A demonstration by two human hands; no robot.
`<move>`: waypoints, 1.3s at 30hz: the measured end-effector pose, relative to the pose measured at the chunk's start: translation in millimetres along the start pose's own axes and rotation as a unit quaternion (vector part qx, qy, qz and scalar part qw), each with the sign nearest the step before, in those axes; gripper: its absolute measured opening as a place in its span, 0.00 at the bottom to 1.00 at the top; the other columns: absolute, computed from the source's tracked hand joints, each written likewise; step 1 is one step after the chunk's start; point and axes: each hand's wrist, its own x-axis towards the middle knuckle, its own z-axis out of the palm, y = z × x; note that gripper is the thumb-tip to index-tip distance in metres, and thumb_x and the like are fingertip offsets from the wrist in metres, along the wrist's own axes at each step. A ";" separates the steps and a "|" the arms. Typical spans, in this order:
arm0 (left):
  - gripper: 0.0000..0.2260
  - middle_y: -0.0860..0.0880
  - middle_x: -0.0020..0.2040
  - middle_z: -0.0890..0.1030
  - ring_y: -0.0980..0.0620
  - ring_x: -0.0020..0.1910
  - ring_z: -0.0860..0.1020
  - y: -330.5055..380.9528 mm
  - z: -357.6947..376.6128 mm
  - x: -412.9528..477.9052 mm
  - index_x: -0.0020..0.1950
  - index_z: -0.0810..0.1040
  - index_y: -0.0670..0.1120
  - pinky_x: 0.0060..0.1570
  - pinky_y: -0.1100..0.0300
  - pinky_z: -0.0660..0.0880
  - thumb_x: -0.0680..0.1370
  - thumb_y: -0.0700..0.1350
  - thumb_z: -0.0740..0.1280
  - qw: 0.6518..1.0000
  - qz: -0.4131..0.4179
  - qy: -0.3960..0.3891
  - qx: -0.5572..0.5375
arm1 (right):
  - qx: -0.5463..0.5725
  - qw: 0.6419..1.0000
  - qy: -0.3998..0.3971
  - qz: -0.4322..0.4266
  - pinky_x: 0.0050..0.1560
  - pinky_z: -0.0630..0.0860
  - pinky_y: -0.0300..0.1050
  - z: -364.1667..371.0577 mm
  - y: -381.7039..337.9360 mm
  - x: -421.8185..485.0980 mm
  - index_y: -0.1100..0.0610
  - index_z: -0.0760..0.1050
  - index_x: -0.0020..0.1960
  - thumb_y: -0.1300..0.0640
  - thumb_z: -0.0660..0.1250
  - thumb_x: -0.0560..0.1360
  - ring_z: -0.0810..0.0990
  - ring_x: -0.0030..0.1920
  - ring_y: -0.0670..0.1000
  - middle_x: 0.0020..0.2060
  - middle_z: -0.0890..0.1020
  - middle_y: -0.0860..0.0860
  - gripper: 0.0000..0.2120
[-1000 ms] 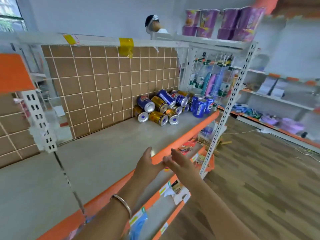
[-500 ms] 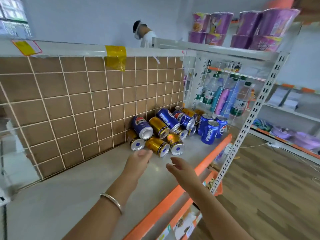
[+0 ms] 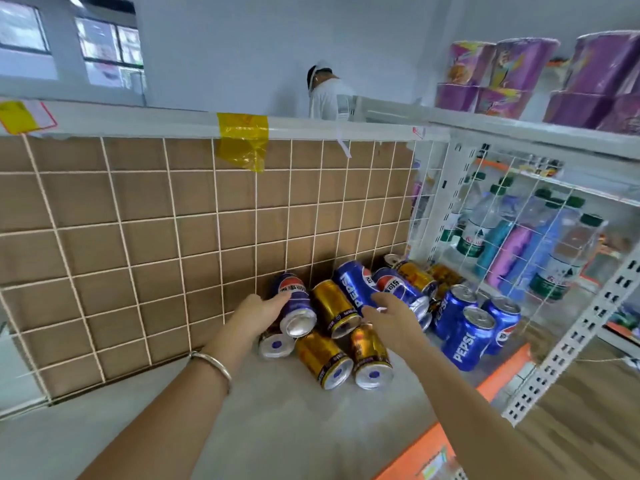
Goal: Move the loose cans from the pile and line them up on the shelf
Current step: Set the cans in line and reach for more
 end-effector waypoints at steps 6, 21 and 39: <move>0.29 0.41 0.61 0.76 0.45 0.55 0.76 16.8 14.2 30.4 0.67 0.67 0.40 0.55 0.57 0.71 0.77 0.60 0.62 0.998 -0.026 -0.031 0.054 | -0.084 0.995 -0.045 -0.005 0.40 0.68 0.42 -11.4 1.4 72.0 0.60 0.69 0.50 0.60 0.57 0.78 0.74 0.46 0.55 0.46 0.76 0.58 0.05; 0.27 0.47 0.45 0.80 0.50 0.41 0.79 26.1 21.4 46.1 0.58 0.71 0.46 0.34 0.61 0.75 0.69 0.65 0.68 0.990 -0.085 -0.067 0.094 | -0.310 0.943 -0.116 -0.039 0.70 0.62 0.54 -1.2 -1.7 117.6 0.60 0.52 0.75 0.41 0.68 0.70 0.64 0.69 0.61 0.70 0.65 0.59 0.43; 0.26 0.42 0.54 0.81 0.46 0.50 0.81 3.8 54.0 20.4 0.61 0.72 0.44 0.45 0.56 0.79 0.68 0.55 0.74 0.975 -0.031 0.022 -0.217 | -0.077 0.988 -0.102 -0.081 0.55 0.77 0.49 -18.4 11.3 114.1 0.55 0.68 0.65 0.43 0.76 0.62 0.76 0.52 0.52 0.54 0.77 0.52 0.36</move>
